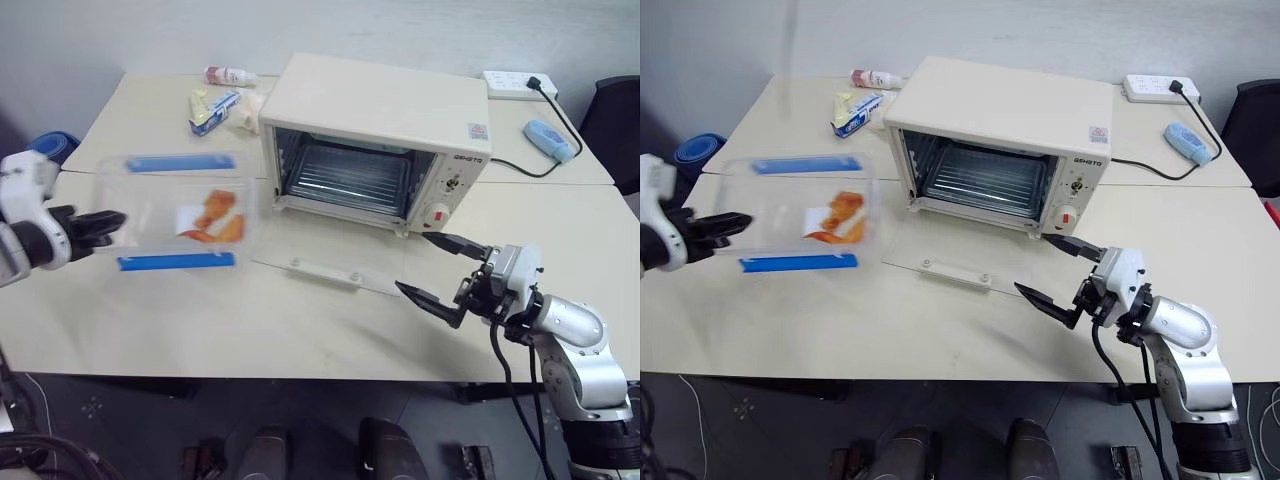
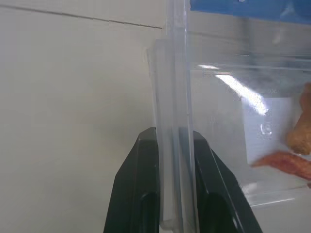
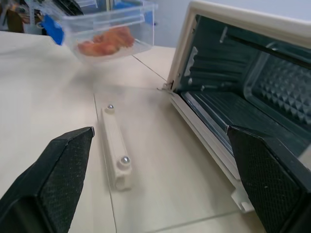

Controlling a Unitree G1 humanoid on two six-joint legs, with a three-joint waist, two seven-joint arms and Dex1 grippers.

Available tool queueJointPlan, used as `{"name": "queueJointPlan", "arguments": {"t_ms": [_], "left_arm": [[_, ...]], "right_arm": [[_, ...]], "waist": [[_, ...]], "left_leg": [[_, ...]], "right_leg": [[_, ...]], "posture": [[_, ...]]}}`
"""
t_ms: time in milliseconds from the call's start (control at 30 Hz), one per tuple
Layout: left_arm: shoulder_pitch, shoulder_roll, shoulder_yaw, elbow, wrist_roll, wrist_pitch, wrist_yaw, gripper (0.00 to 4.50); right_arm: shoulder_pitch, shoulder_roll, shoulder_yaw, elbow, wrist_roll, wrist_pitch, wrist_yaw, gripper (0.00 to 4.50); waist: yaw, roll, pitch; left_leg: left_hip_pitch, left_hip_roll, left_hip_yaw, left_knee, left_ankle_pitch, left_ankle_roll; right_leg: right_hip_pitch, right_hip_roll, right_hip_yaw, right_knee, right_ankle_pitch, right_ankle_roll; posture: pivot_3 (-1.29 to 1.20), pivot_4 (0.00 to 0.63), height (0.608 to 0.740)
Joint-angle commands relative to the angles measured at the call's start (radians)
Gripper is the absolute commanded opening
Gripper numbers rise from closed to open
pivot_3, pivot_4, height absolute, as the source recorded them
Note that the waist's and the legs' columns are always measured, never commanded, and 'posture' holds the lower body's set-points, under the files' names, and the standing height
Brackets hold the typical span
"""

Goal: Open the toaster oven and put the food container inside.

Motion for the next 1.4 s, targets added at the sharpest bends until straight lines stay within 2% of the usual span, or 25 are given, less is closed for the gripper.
{"name": "queueJointPlan", "arguments": {"t_ms": [33, 200, 300, 600, 667, 833, 967, 1100, 1133, 1200, 1233, 1267, 1300, 1333, 1400], "left_arm": [[-0.092, -0.068, -0.05, -0.068, -0.028, 0.061, 0.004, 0.32], [-0.215, -0.309, -0.117, -0.086, 0.027, 0.124, 0.12, 0.32], [-0.262, -0.425, -0.148, -0.023, 0.112, 0.073, 0.196, 0.32], [-0.354, -0.552, -0.253, 0.124, 0.251, -0.024, 0.216, 0.32], [-0.362, -0.558, -0.267, 0.131, 0.27, -0.037, 0.207, 1.01], [-0.377, -0.569, -0.251, 0.134, 0.279, -0.046, 0.188, 2.38], [-0.369, -0.534, -0.2, 0.098, 0.236, -0.062, 0.106, 3.53], [-0.305, -0.394, -0.179, 0.04, 0.167, -0.069, -0.079, 3.53], [-0.263, -0.324, -0.203, 0.024, 0.17, -0.122, -0.166, 3.55], [-0.216, -0.243, -0.234, 0.014, 0.177, -0.188, -0.267, 3.56], [-0.15, -0.171, -0.264, 0.008, 0.194, -0.276, -0.386, 3.37], [-0.061, -0.113, -0.277, -0.024, 0.183, -0.399, -0.586, 3.17], [0.043, -0.038, -0.32, -0.042, 0.213, -0.544, -0.764, 2.91], [0.111, 0.011, -0.352, -0.048, 0.238, -0.648, -0.883, 2.72], [0.144, -0.031, -0.399, 0.007, 0.295, -0.78, -0.886, 2.11]], "right_arm": [[0.033, -0.017, -0.051, -0.042, 0.005, -0.013, -0.023, 4.5], [0.112, -0.009, -0.087, -0.101, -0.002, -0.014, -0.073, 4.5], [0.167, 0.0, -0.103, -0.148, -0.004, -0.014, -0.108, 4.5], [0.239, 0.021, -0.099, -0.224, -0.014, -0.009, -0.175, 4.5], [0.253, 0.023, -0.105, -0.233, -0.016, -0.011, -0.185, 4.5], [0.278, 0.019, -0.122, -0.242, -0.015, -0.015, -0.199, 4.5], [0.291, -0.002, -0.133, -0.273, 0.004, 0.014, -0.205, 4.5], [0.294, -0.043, -0.106, -0.347, 0.065, 0.114, -0.194, 4.5], [0.297, -0.06, -0.086, -0.368, 0.079, 0.152, -0.187, 4.33], [0.299, -0.081, -0.065, -0.392, 0.093, 0.2, -0.181, 3.99], [0.286, -0.091, -0.027, -0.4, 0.084, 0.236, -0.184, 3.66], [0.266, -0.095, 0.013, -0.401, 0.075, 0.27, -0.187, 3.38], [0.235, -0.099, 0.065, -0.391, 0.052, 0.302, -0.188, 2.89], [0.212, -0.102, 0.099, -0.383, 0.037, 0.325, -0.189, 2.71], [0.149, -0.107, 0.171, -0.33, -0.022, 0.337, -0.171, 2.0]], "waist": [[-0.004, 0.0, 0.0], [0.002, 0.0, 0.0], [0.001, 0.0, 0.0], [0.008, 0.0, 0.0], [0.014, 0.0, 0.0], [0.016, 0.0, 0.0], [0.016, 0.0, 0.0], [0.003, 0.0, 0.0], [0.0, 0.001, 0.0], [-0.006, 0.001, -0.001], [-0.006, 0.001, -0.001], [-0.008, 0.001, -0.001], [-0.011, 0.001, -0.001], [-0.013, 0.002, -0.001], [-0.007, 0.003, -0.001]], "left_leg": [[0.0, 0.0, 0.0, 0.0, 0.0, 0.0], [-0.001, -0.001, 0.0, 0.001, 0.0, 0.0], [0.0, 0.0, 0.0, 0.001, 0.0, 0.0], [0.0, 0.0, 0.001, 0.001, 0.0, 0.0], [0.0, 0.0, 0.002, 0.001, 0.0, 0.0], [0.0, 0.0, 0.002, 0.001, 0.0, 0.0], [0.0, 0.0, 0.002, 0.001, 0.0, 0.0], [0.001, 0.0, 0.002, 0.001, 0.0, 0.0], [0.001, 0.001, 0.002, 0.0, 0.0, 0.0], [0.001, 0.001, 0.002, 0.0, 0.001, 0.0], [0.001, 0.001, 0.002, 0.0, 0.001, 0.0], [0.001, 0.001, 0.001, 0.0, 0.001, 0.0], [0.001, 0.001, 0.002, 0.0, 0.001, 0.0], [0.002, 0.001, 0.004, -0.001, 0.001, 0.0], [0.002, 0.001, 0.005, -0.002, 0.0, 0.0]], "right_leg": [[0.0, 0.0, 0.0, 0.0, 0.0, 0.0], [0.0, 0.0, 0.0, 0.001, 0.0, 0.0], [0.0, 0.0, 0.0, 0.0, 0.0, 0.0], [0.0, 0.0, 0.001, 0.0, 0.0, 0.0], [0.0, 0.0, 0.001, 0.0, 0.0, 0.0], [0.0, 0.0, 0.001, 0.0, 0.0, 0.0], [0.0, 0.0, 0.001, 0.0, 0.0, 0.0], [0.0, 0.001, 0.001, 0.0, 0.0, 0.0], [0.0, 0.001, 0.001, 0.0, 0.0, 0.0], [0.0, 0.001, 0.001, 0.0, 0.0, 0.0], [0.0, 0.001, 0.001, 0.0, 0.0, 0.0], [0.0, 0.001, 0.001, 0.0, 0.0, 0.0], [0.0, 0.001, 0.001, -0.001, 0.0, 0.0], [0.0, 0.001, 0.002, -0.001, 0.0, 0.0], [-0.001, 0.001, 0.002, -0.002, -0.001, -0.001]], "posture": [[0.0, 0.15, 0.74], [0.0, 0.15, 0.74], [0.0, 0.15, 0.74], [0.0, 0.15, 0.74], [0.0, 0.15, 0.74], [0.0, 0.15, 0.74], [0.0, 0.15, 0.74], [0.0, 0.15, 0.74], [0.0, 0.15, 0.74], [0.0, 0.15, 0.74], [0.0, 0.15, 0.74], [0.0, 0.15, 0.74], [0.0, 0.15, 0.74], [0.0, 0.15, 0.74], [0.0, 0.15, 0.74]]}}
